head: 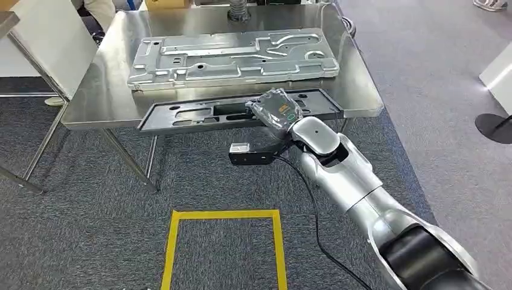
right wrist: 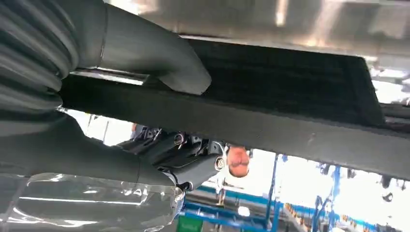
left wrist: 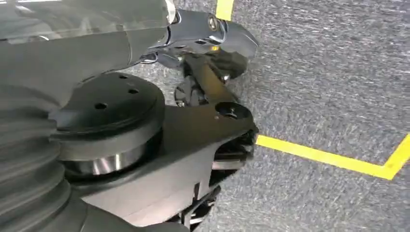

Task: Take the parts from the cabinet and place them on the table.

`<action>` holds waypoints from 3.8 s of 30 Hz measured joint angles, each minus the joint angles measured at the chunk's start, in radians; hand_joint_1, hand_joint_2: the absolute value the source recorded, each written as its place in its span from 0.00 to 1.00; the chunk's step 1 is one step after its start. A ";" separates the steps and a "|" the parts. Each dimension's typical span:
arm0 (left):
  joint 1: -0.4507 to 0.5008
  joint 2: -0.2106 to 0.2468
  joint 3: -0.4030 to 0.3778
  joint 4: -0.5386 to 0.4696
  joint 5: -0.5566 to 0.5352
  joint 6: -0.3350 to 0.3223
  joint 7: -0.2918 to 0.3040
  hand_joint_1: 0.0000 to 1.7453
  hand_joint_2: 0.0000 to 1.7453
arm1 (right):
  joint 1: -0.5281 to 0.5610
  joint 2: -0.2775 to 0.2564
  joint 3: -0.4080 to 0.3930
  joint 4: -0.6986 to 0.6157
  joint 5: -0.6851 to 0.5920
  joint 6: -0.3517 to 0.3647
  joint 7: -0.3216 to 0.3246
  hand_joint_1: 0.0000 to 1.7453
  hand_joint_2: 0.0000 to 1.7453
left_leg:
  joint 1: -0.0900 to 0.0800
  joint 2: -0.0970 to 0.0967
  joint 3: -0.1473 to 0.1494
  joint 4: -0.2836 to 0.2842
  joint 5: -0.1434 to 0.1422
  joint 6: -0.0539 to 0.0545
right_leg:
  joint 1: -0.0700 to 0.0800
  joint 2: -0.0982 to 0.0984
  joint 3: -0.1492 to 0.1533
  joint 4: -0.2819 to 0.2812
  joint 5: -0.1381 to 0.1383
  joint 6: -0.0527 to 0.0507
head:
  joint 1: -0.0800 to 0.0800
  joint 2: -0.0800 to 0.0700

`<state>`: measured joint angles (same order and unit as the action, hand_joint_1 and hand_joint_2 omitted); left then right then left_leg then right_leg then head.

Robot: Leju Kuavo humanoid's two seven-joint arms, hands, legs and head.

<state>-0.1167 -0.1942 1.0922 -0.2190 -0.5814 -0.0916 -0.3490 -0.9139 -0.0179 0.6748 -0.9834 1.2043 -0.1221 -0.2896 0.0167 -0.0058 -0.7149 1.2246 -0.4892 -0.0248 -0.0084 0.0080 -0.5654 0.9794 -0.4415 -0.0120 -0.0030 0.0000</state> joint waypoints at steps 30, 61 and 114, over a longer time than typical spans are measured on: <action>-0.012 -0.004 -0.022 0.000 -0.011 0.010 0.017 0.00 1.00 | -0.020 0.008 -0.019 0.064 0.007 0.015 -0.010 1.00 1.00 | -0.003 -0.001 -0.023 0.064 -0.051 0.004 | 0.000 -0.001 -0.018 0.005 0.007 -0.004 | 0.003 0.000; -0.008 -0.006 -0.024 0.000 -0.014 0.020 0.029 0.00 1.00 | -0.029 0.033 -0.015 0.112 0.009 -0.003 -0.015 1.00 1.00 | -0.005 -0.001 -0.016 0.048 -0.034 -0.001 | 0.001 -0.001 -0.024 0.014 0.005 -0.005 | 0.003 0.000; -0.026 -0.010 -0.032 0.000 -0.026 0.018 0.040 0.00 1.00 | -0.176 0.122 -0.042 0.422 -0.010 -0.029 -0.003 1.00 1.00 | -0.010 -0.005 0.133 -0.219 0.039 0.019 | 0.007 -0.003 -0.067 0.025 0.032 0.011 | 0.008 0.000</action>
<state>-0.1428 -0.2037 1.0601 -0.2190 -0.6077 -0.0736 -0.3094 -1.0896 0.1045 0.6325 -0.5612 1.1944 -0.1514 -0.2930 0.0072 -0.0105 -0.5823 1.0057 -0.4503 -0.0059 -0.0012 0.0046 -0.6324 1.0040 -0.4091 -0.0014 0.0054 0.0004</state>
